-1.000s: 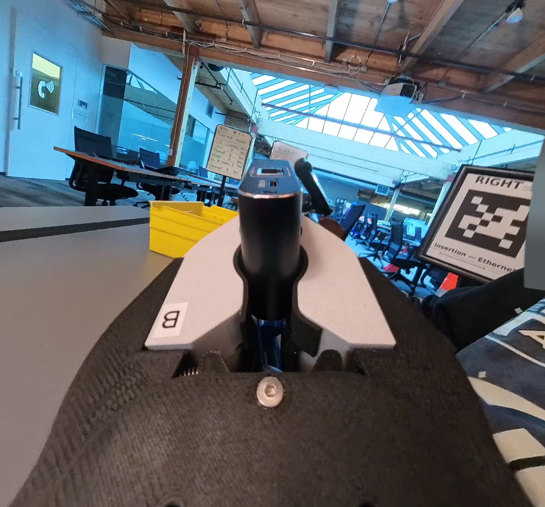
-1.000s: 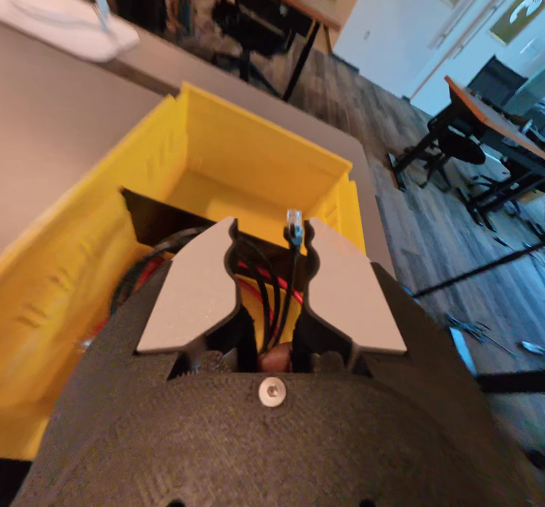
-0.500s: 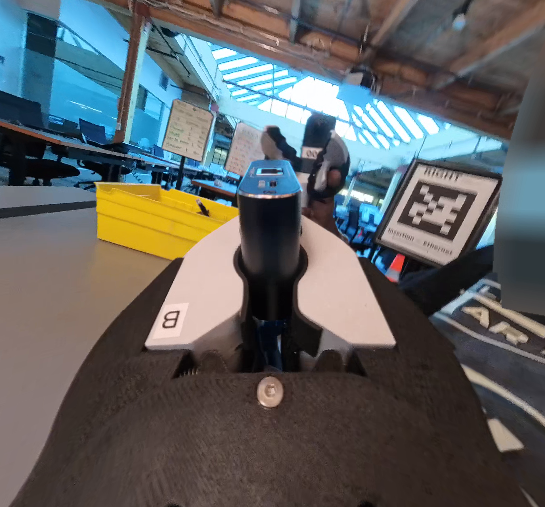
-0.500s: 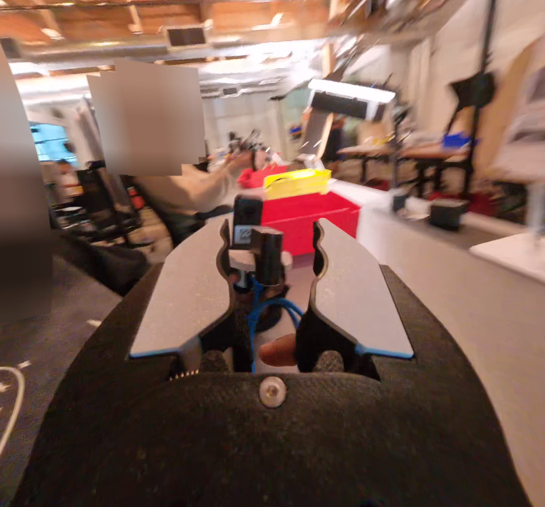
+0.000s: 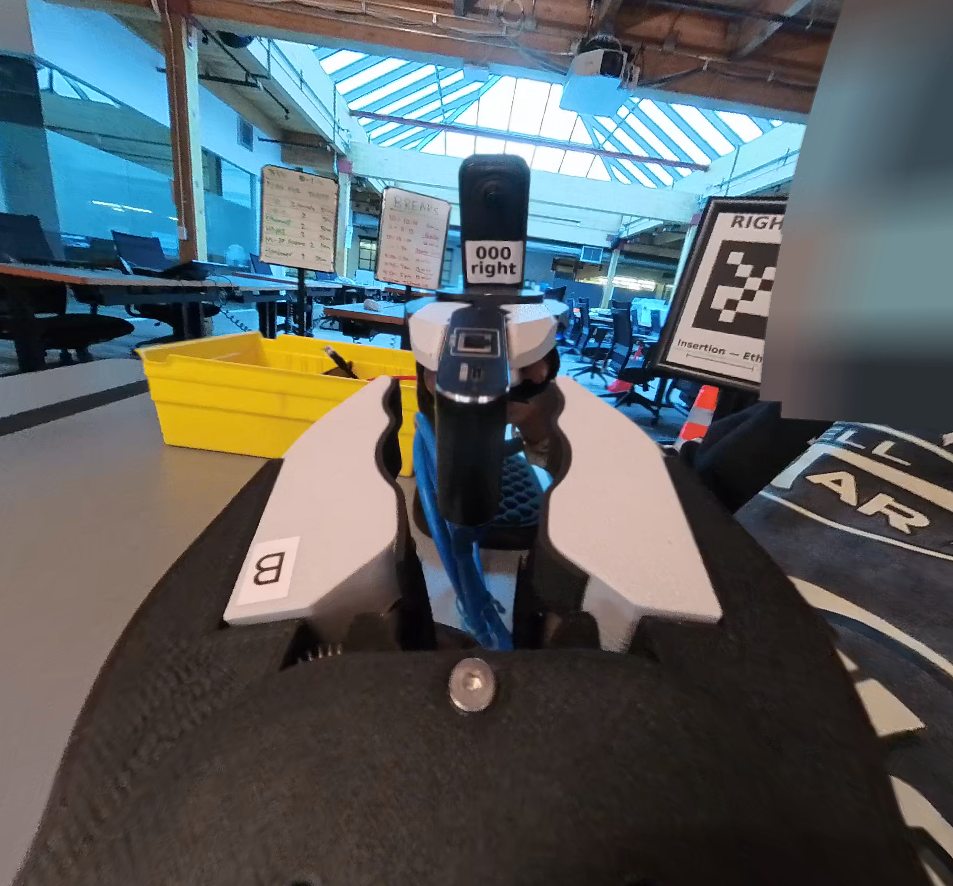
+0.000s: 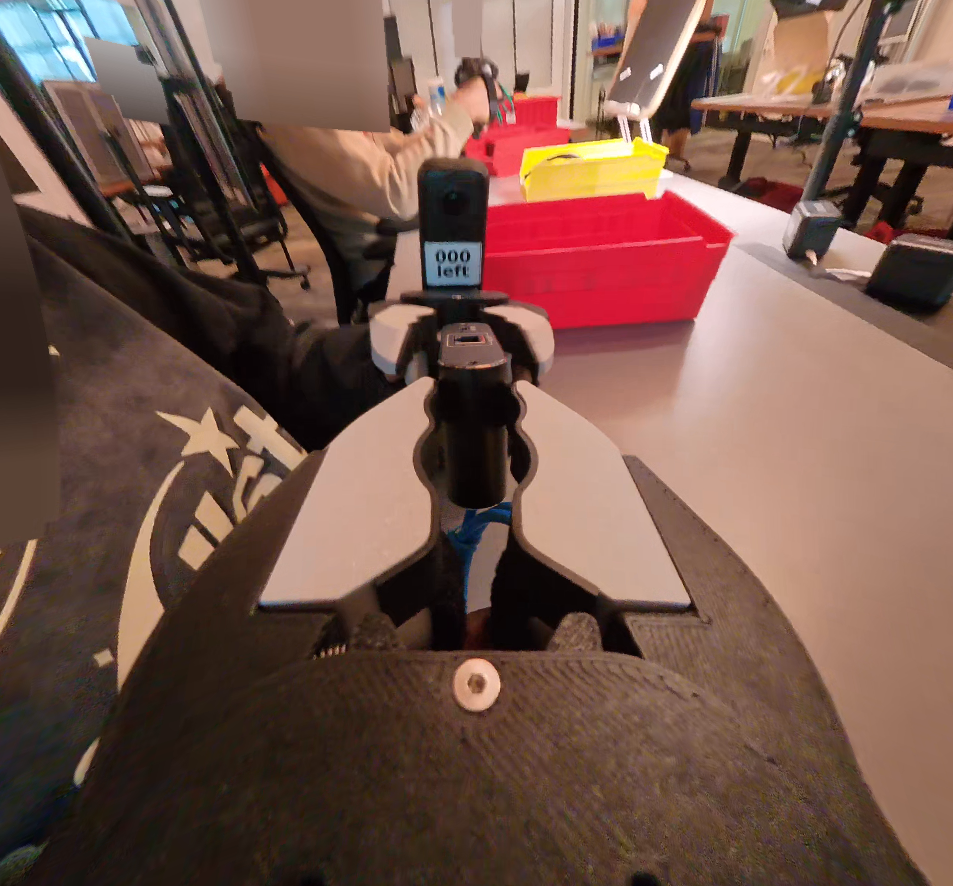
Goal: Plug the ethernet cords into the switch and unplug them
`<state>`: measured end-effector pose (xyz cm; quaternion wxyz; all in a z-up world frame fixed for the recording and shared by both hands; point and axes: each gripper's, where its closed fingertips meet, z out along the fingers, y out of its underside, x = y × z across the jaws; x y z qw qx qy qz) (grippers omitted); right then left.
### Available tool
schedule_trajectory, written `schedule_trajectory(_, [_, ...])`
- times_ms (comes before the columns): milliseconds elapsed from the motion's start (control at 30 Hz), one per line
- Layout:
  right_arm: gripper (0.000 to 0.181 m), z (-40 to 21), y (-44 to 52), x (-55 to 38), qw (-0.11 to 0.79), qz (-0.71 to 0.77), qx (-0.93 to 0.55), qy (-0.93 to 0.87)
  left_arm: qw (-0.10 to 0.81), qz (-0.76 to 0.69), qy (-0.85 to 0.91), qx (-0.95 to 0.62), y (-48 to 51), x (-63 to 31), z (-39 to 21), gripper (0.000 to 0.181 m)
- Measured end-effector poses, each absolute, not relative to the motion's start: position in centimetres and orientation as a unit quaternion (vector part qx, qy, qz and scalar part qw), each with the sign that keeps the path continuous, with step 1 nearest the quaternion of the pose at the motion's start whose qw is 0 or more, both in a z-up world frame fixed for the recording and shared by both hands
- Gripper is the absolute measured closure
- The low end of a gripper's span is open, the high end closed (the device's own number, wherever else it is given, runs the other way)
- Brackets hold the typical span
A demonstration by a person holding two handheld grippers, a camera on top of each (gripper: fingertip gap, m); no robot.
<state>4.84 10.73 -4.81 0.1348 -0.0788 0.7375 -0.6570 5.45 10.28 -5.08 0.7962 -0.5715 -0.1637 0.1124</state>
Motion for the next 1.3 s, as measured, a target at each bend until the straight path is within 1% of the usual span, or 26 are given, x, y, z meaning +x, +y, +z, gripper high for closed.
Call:
schedule_trajectory(67, [0.158, -5.6, 10.9, 4.9, 0.114, -0.636, -0.086, 0.759, 0.791, 0.087, -0.172, -0.581, 10.6, 5.4, -5.6, 0.128])
schedule_trajectory(133, [0.158, -6.1, 10.8, 4.9, 0.105, -0.626, -0.086, 0.768, 0.774, 0.074, -0.179, -0.603, 11.2, 5.2, -6.6, 0.154])
schedule_trajectory(200, [0.156, -5.7, 10.3, 4.0, 0.087, -0.643, -0.059, 0.759, 0.77, 0.092, -0.199, -0.599, 10.9, 4.6, -6.7, 0.157])
schedule_trajectory(300, [0.146, -3.4, 10.3, 1.7, 0.029, -0.708, 0.003, 0.705, 0.797, 0.088, -0.248, -0.544, 9.2, 3.3, -6.0, 0.156])
schedule_trajectory(333, [0.147, -2.7, 10.5, 1.6, 0.017, -0.723, 0.01, 0.691, 0.804, 0.079, -0.268, -0.524, 8.5, 2.8, -5.8, 0.157])
schedule_trajectory(400, [0.157, -2.3, 10.8, 2.6, 0.012, -0.728, -0.003, 0.685, 0.817, 0.07, -0.298, -0.49, 7.2, 1.9, -5.6, 0.156])
schedule_trajectory(467, [0.158, -4.6, 10.2, 4.4, 0.039, -0.684, -0.021, 0.728, 0.829, 0.069, -0.306, -0.464, 6.4, 1.7, -5.2, 0.157])
schedule_trajectory(533, [0.144, -8.5, 9.3, 5.6, 0.081, -0.614, -0.016, 0.785, 0.836, 0.069, -0.308, -0.45, 5.9, 1.7, -4.9, 0.157])
schedule_trajectory(600, [0.139, -10.1, 7.8, 5.3, 0.089, -0.616, 0.009, 0.783, 0.839, 0.063, -0.303, -0.447, 6.0, 1.8, -4.7, 0.157])
schedule_trajectory(633, [0.139, -10.2, 7.0, 5.4, 0.102, -0.633, 0.014, 0.767, 0.841, 0.059, -0.298, -0.447, 6.1, 2.0, -4.7, 0.157])
schedule_trajectory(733, [0.15, -10.1, 6.0, 5.6, 0.152, -0.668, 0.029, 0.728, 0.842, 0.048, -0.29, -0.452, 6.7, 2.3, -4.7, 0.157])
schedule_trajectory(800, [0.166, -10.0, 6.0, 5.5, 0.195, -0.683, 0.048, 0.702, 0.842, 0.042, -0.285, -0.456, 7.0, 2.5, -4.7, 0.157])
schedule_trajectory(867, [0.167, -10.0, 6.2, 5.6, 0.23, -0.68, 0.053, 0.694, 0.842, 0.036, -0.282, -0.458, 7.3, 2.6, -4.7, 0.157])
schedule_trajectory(1000, [0.167, -9.9, 6.5, 5.8, 0.214, -0.68, 0.033, 0.7, 0.84, 0.021, -0.273, -0.468, 7.7, 3.0, -4.8, 0.156])
schedule_trajectory(1067, [0.167, -9.4, 6.8, 5.6, 0.236, -0.689, 0.045, 0.684, 0.831, 0.004, -0.272, -0.485, 8.3, 3.1, -5.1, 0.143])
schedule_trajectory(1133, [0.167, -9.1, 7.1, 5.1, 0.256, -0.692, 0.057, 0.673, 0.824, 0.004, -0.274, -0.496, 8.7, 3.1, -5.5, 0.147])
schedule_trajectory(1167, [0.167, -9.1, 7.2, 5.1, 0.258, -0.69, 0.056, 0.674, 0.819, 0.014, -0.281, -0.5, 8.6, 2.8, -5.7, 0.155])
schedule_trajectory(1300, [0.167, -9.2, 7.2, 5.3, 0.258, -0.689, 0.053, 0.675, 0.814, 0.023, -0.273, -0.512, 8.8, 3.0, -5.8, 0.156])
